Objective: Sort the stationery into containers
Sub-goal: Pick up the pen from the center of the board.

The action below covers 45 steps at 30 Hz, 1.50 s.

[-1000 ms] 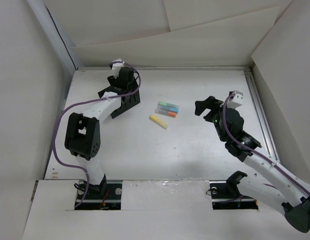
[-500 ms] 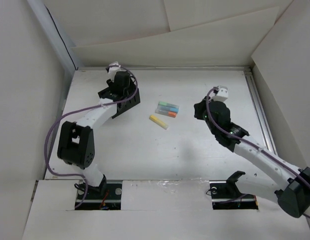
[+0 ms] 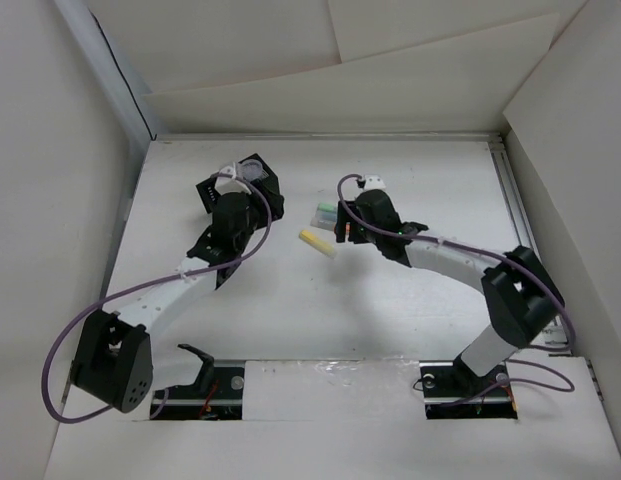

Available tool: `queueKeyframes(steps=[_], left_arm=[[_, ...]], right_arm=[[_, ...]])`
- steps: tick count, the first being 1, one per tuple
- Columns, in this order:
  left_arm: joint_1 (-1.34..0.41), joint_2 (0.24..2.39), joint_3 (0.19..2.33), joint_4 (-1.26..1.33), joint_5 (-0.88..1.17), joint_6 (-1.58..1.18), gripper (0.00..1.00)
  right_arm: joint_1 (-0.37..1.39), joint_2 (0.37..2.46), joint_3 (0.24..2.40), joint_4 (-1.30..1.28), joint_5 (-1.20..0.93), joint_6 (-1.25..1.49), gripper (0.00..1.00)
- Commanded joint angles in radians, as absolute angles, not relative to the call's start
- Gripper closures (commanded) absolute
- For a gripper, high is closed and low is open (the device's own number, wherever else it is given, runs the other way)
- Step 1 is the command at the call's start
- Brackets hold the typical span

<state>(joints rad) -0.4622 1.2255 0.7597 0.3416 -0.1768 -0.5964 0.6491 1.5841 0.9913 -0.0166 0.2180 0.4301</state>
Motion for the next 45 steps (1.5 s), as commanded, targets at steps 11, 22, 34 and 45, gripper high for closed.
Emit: queueKeyframes(steps=[11,22,34,45], left_arm=[[-0.456,1.153,0.588,0.452,-0.002,-0.676,0.5],[-0.443,1.154,0.566,0.453,-0.021,-0.657,0.5],[-0.414,1.126,0.557,0.413,-0.078,-0.657,0.51],[-0.414,1.144,0.557,0.411,-0.087,-0.666,0.51]], right_arm=[[0.676,1.85,1.155,-0.023,0.037,0.308,0.25],[0.706,1.931,1.203,-0.041,0.081,0.299,0.38],[0.775,1.908,1.212,-0.092,0.164,0.29,0.41],[0.793,1.917,1.213,-0.104,0.228,0.301,0.47]])
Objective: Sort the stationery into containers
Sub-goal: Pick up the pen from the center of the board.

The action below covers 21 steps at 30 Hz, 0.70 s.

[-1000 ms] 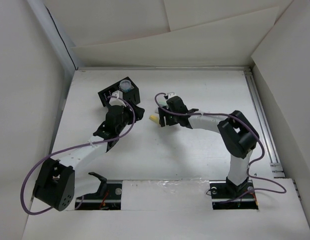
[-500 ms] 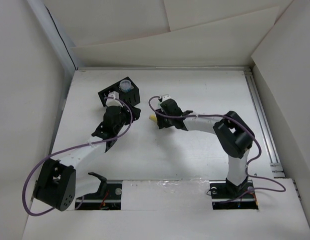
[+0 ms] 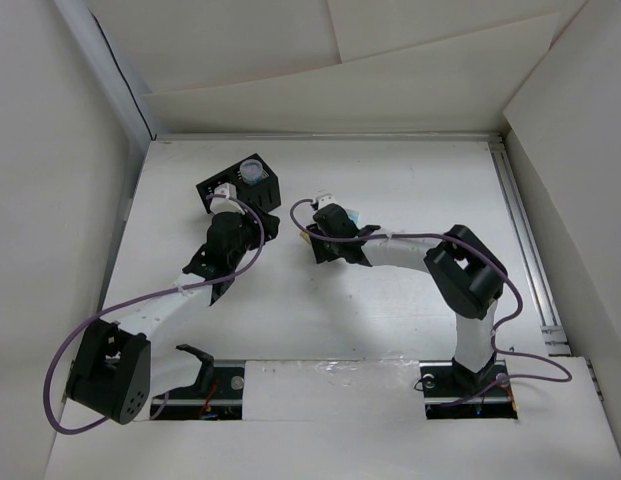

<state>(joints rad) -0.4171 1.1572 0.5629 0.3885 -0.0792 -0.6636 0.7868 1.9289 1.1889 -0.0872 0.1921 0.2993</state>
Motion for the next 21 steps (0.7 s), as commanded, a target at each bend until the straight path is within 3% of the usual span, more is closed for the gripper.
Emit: queueKeyframes(steps=[1,11,21], left_arm=[[-0.414,1.144,0.548,0.411,-0.087,-0.666,0.51],[-0.414,1.175,0.539,0.431,-0.037,-0.684,0.5],[-0.414,1.166,0.564,0.431,0.014,-0.703,0.44]], right_arm=[[0.793,1.917,1.213,-0.104,0.229,0.301,0.5],[0.793,1.905,1.194,-0.104,0.238,0.31,0.85],[0.811,1.677,1.149,-0.084,0.115,0.29,0.88]])
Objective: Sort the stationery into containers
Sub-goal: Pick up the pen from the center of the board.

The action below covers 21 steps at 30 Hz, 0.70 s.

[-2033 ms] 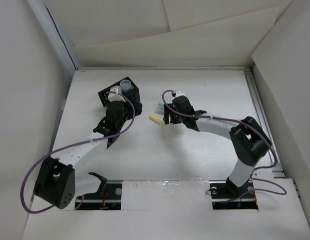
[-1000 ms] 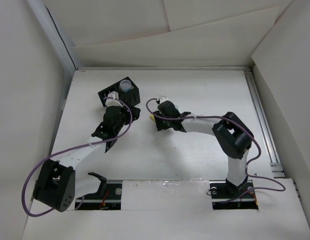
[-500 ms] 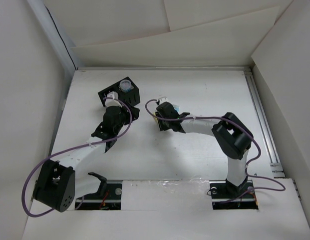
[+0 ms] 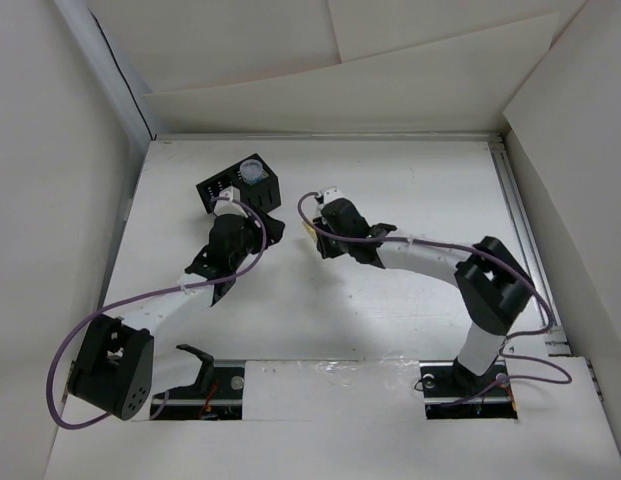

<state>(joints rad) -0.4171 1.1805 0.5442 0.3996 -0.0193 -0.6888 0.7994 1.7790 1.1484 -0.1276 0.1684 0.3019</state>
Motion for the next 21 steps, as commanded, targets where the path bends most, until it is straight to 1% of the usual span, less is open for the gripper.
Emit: queueKeyframes(steps=[1,6,9,13,14,15,18,21], left_arm=[[-0.414,1.166,0.575,0.431,0.034,-0.703,0.43],[-0.414,1.226,0.609,0.457,0.127,-0.733,0.28],[-0.414,1.256,0.609,0.526,0.193,-0.762,0.23],[-0.414,1.298,0.609,0.598,0.245,-0.813,0.23],[-0.414,1.298,0.609,0.624,0.261,-0.813,0.3],[-0.414,1.307,0.597,0.643,0.273,-0.831,0.32],[-0.414,1.321,0.597,0.653,0.273,-0.844,0.34],[-0.414,1.345,0.597,0.653,0.273,-0.844,0.41]], right_arm=[[0.811,1.652,1.138,-0.084,0.097,0.29,0.88],[0.811,1.621,1.127,-0.072,0.035,0.29,0.88],[0.811,1.602,1.109,-0.048,0.006,0.29,0.88],[0.811,1.579,1.089,-0.029,-0.014,0.29,0.88],[0.811,1.578,1.089,-0.029,-0.014,0.29,0.88],[0.811,1.578,1.089,-0.029,-0.023,0.29,0.88],[0.811,1.569,1.078,-0.009,-0.057,0.29,0.88],[0.811,1.549,1.068,0.0,-0.089,0.299,0.88]])
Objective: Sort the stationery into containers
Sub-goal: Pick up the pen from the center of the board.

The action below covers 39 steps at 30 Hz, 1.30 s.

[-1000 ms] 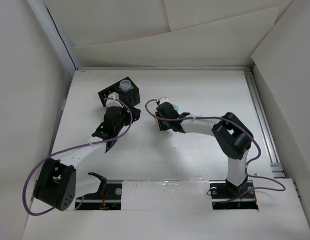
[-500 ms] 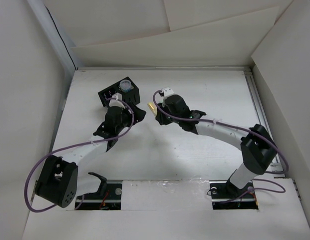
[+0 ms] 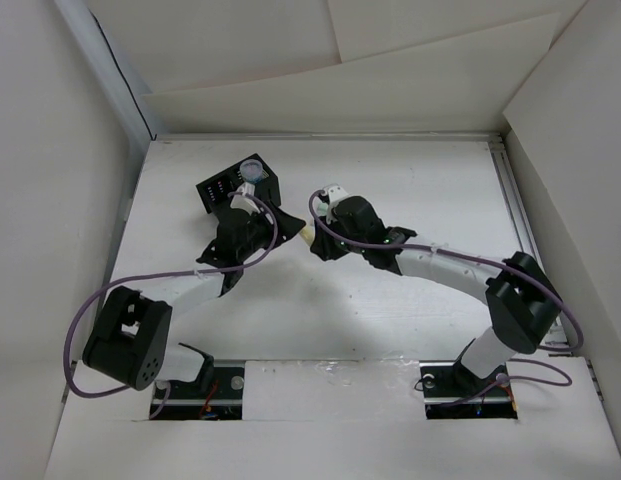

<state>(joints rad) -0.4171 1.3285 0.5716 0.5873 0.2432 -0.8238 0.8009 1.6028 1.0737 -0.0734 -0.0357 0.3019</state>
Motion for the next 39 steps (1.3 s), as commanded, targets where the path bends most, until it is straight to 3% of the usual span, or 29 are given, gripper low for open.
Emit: queueKeyframes(steps=[1,19,23,27,31,35,39], left_arm=[[-0.414,1.345,0.597,0.653,0.262,-0.844,0.44],[-0.442,1.353,0.615,0.663,0.222,-0.834,0.84],[-0.442,1.342,0.606,0.663,0.203,-0.825,0.87],[-0.442,1.342,0.624,0.629,0.181,-0.815,0.93],[-0.442,1.331,0.652,0.588,0.129,-0.782,0.94],[-0.416,1.321,0.699,0.532,0.095,-0.764,0.94],[-0.416,1.266,0.773,0.445,-0.042,-0.727,0.94]], right_arm=[[0.811,1.549,1.068,0.009,-0.098,0.299,0.88],[0.811,1.559,1.058,0.028,-0.147,0.308,0.88],[0.811,1.559,1.058,0.028,-0.137,0.318,0.76],[0.811,1.519,1.048,0.028,-0.137,0.318,0.5],[0.811,1.462,1.037,0.028,-0.118,0.318,0.33],[0.811,1.39,1.008,0.028,-0.109,0.318,0.25],[0.811,1.315,0.983,0.028,-0.036,0.327,0.25]])
